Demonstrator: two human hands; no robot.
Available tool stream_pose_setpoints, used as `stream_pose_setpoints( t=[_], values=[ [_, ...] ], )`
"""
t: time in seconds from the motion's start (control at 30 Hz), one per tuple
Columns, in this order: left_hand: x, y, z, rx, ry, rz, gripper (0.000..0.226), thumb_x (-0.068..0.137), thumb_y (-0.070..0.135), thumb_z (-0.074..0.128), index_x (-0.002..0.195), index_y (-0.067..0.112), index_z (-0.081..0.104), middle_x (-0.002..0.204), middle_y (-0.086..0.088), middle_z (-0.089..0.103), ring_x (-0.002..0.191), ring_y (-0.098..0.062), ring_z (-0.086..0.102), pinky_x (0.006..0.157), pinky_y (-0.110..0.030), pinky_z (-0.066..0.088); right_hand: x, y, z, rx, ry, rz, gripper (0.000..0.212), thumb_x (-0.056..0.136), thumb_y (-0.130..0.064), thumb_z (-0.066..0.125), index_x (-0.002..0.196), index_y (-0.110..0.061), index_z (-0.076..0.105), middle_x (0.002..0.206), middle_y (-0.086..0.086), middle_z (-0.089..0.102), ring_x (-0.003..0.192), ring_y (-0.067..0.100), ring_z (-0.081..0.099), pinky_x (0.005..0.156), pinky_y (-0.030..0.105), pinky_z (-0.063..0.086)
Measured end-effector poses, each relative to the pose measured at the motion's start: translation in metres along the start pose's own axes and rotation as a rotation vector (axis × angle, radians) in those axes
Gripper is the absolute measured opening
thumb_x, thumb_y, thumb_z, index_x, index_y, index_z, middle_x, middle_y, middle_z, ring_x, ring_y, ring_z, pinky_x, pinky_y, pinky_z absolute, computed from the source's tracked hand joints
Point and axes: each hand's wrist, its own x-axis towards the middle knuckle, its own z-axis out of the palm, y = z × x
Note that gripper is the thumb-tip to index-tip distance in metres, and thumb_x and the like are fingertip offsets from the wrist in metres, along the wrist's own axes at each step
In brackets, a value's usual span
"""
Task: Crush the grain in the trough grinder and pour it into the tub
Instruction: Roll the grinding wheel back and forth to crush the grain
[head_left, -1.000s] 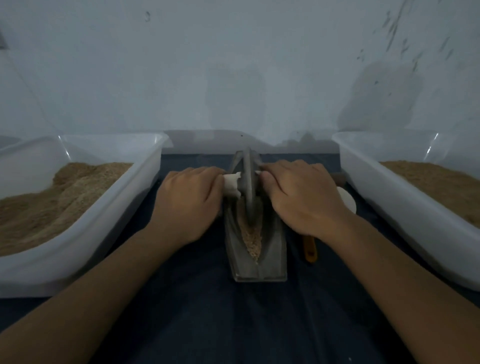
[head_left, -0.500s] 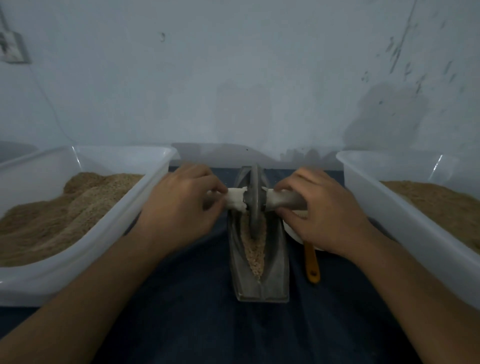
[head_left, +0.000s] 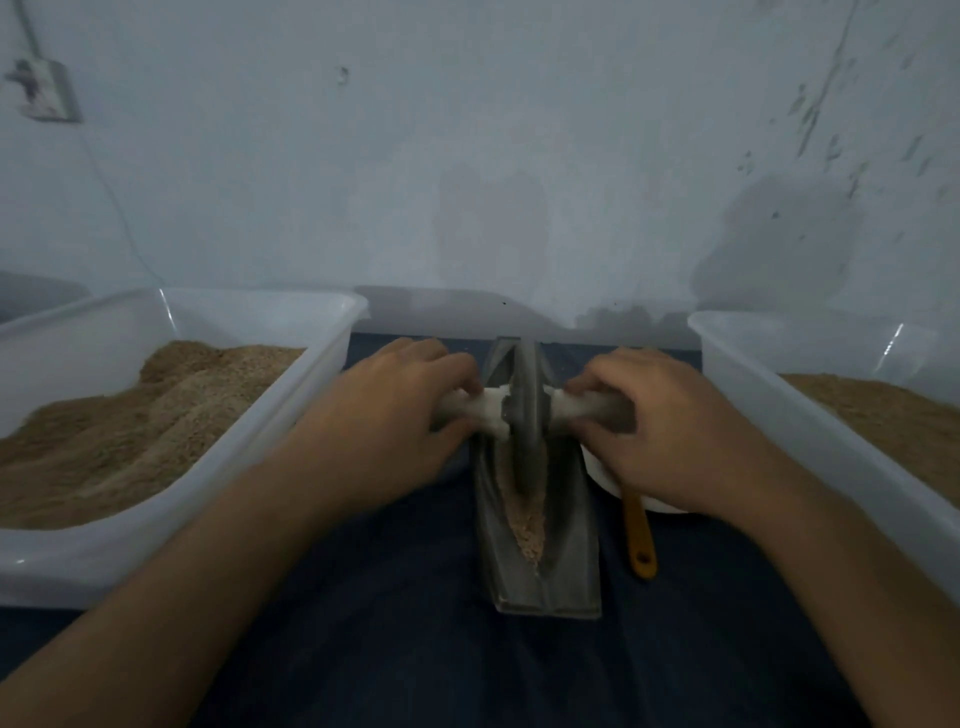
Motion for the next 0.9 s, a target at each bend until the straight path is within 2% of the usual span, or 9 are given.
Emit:
stream_pose_setpoints(
  t=[0.13,0.2,0.33,0.4,0.53,0.6,0.7,0.8,0.9],
  values=[
    [0.0,0.003,-0.019,-0.073,-0.06,0.056,0.014,0.09,0.044,0.072,0.097,0.043,0.06,0.093,0.024,0.055,0.09,-0.001,0.053,0.075,-0.024,0.045,-0.004,-0.001,-0.025,0.13,-0.164,0.018,0.018,0.082,-0.05,0.079,0.088,-0.044,0.063,0.091,-0.021,0.063,0.089,0.001,0.058,0.068,0.026,0.045],
    [0.003,0.004,-0.009,-0.001,0.012,0.049,0.011,0.092,0.043,0.069,0.098,0.042,0.06,0.094,0.02,0.057,0.091,-0.007,0.053,0.075,-0.032,0.048,-0.001,0.003,-0.022,0.118,-0.17,0.048,0.016,0.081,-0.055,0.073,0.09,-0.045,0.064,0.092,-0.023,0.063,0.09,0.0,0.058,0.067,0.027,0.044],
    [0.008,-0.003,0.024,0.094,0.078,-0.074,0.015,0.105,0.035,0.05,0.112,0.028,0.061,0.107,0.004,0.064,0.098,-0.023,0.058,0.083,-0.045,0.05,0.01,0.006,0.014,-0.101,0.024,0.082,0.025,0.102,-0.034,0.055,0.123,-0.035,0.067,0.111,-0.011,0.067,0.104,0.016,0.059,0.086,0.041,0.048],
    [0.009,-0.009,0.037,0.196,0.045,-0.134,0.023,0.109,0.037,0.038,0.121,0.027,0.056,0.112,0.002,0.062,0.1,-0.023,0.057,0.084,-0.039,0.044,0.016,0.005,0.028,-0.227,0.005,0.116,0.037,0.106,-0.022,0.047,0.141,-0.026,0.057,0.127,-0.001,0.064,0.116,0.024,0.055,0.097,0.042,0.043],
    [0.01,-0.016,0.032,0.207,-0.066,-0.123,0.02,0.107,0.036,0.038,0.122,0.027,0.047,0.115,0.003,0.058,0.103,-0.023,0.055,0.085,-0.041,0.044,0.016,0.001,0.018,-0.308,-0.115,0.093,0.049,0.098,-0.026,0.05,0.147,-0.028,0.047,0.132,-0.004,0.057,0.121,0.02,0.049,0.102,0.039,0.038],
    [0.006,-0.016,0.02,0.204,-0.195,-0.083,0.021,0.098,0.034,0.05,0.115,0.033,0.039,0.111,0.006,0.055,0.102,-0.021,0.055,0.083,-0.042,0.047,0.011,-0.004,0.0,-0.3,-0.203,0.08,0.058,0.083,-0.025,0.054,0.14,-0.036,0.048,0.123,-0.014,0.055,0.115,0.015,0.049,0.095,0.038,0.042],
    [-0.004,-0.009,0.006,0.236,-0.274,-0.055,0.034,0.091,0.037,0.058,0.093,0.041,0.024,0.093,0.013,0.049,0.085,-0.017,0.053,0.067,-0.036,0.041,0.002,-0.007,-0.019,-0.212,-0.29,0.1,0.039,0.076,-0.027,0.062,0.107,-0.048,0.05,0.096,-0.022,0.054,0.09,0.006,0.053,0.077,0.038,0.05],
    [-0.004,-0.006,0.006,0.252,-0.292,-0.088,0.031,0.09,0.038,0.06,0.091,0.041,0.029,0.083,0.012,0.046,0.075,-0.016,0.052,0.059,-0.033,0.036,-0.001,-0.004,-0.022,-0.169,-0.417,0.179,0.021,0.078,-0.034,0.07,0.085,-0.042,0.052,0.077,-0.015,0.061,0.072,0.005,0.059,0.065,0.039,0.054],
    [0.004,-0.008,0.019,0.298,-0.211,-0.133,0.027,0.09,0.037,0.063,0.092,0.038,0.036,0.075,0.011,0.039,0.071,-0.019,0.05,0.061,-0.034,0.037,0.008,0.001,-0.002,-0.403,-0.297,0.158,0.018,0.08,-0.042,0.066,0.076,-0.035,0.049,0.074,-0.011,0.055,0.07,0.014,0.056,0.057,0.032,0.043]
  ],
)
